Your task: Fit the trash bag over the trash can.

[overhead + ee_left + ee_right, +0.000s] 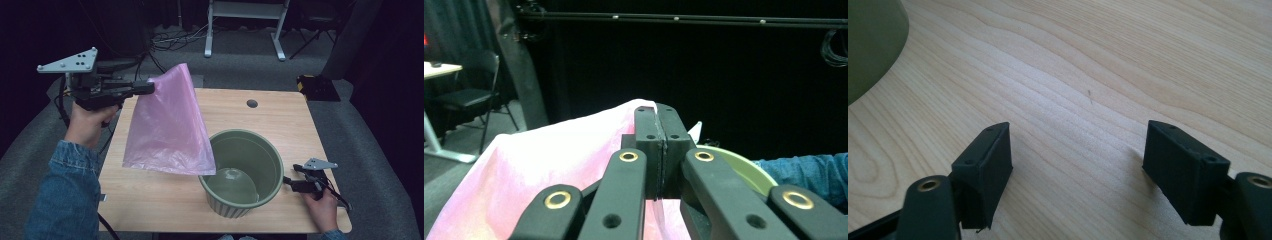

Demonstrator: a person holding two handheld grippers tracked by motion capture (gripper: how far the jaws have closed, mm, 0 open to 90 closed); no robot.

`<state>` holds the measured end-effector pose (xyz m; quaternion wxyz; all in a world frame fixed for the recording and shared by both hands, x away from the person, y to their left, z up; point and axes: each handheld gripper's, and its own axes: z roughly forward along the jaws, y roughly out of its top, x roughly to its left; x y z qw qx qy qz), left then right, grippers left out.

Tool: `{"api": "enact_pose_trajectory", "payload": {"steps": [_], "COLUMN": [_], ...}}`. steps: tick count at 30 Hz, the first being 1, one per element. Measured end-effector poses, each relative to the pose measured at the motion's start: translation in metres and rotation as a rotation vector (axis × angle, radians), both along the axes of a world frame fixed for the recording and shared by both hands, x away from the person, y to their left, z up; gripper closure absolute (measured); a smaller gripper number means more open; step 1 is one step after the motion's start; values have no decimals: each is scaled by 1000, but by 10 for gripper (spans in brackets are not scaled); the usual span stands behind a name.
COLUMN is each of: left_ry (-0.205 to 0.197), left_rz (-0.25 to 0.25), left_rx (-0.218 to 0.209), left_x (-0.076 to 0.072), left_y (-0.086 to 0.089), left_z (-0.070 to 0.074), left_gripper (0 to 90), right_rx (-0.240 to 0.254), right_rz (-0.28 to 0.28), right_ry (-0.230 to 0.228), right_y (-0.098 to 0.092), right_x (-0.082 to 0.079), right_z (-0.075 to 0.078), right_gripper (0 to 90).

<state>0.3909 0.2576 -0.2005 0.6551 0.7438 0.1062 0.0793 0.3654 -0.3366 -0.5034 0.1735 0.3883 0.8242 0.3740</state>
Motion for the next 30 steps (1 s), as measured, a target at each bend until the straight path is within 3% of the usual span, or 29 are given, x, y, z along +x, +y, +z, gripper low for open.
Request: {"api": "enact_pose_trajectory", "payload": {"steps": [19, 30], "left_ry": [-3, -14], "left_rz": [-105, -134], "left_rx": [39, 55], "left_x": [17, 24], "left_y": [-81, -121], "left_z": [3, 0], "left_gripper": [894, 894], "right_rx": [0, -2], "right_rz": [4, 6], "right_ry": [0, 0], "right_y": [0, 0], "right_x": [0, 0], "right_z": [0, 0], "right_gripper": [264, 254]}}
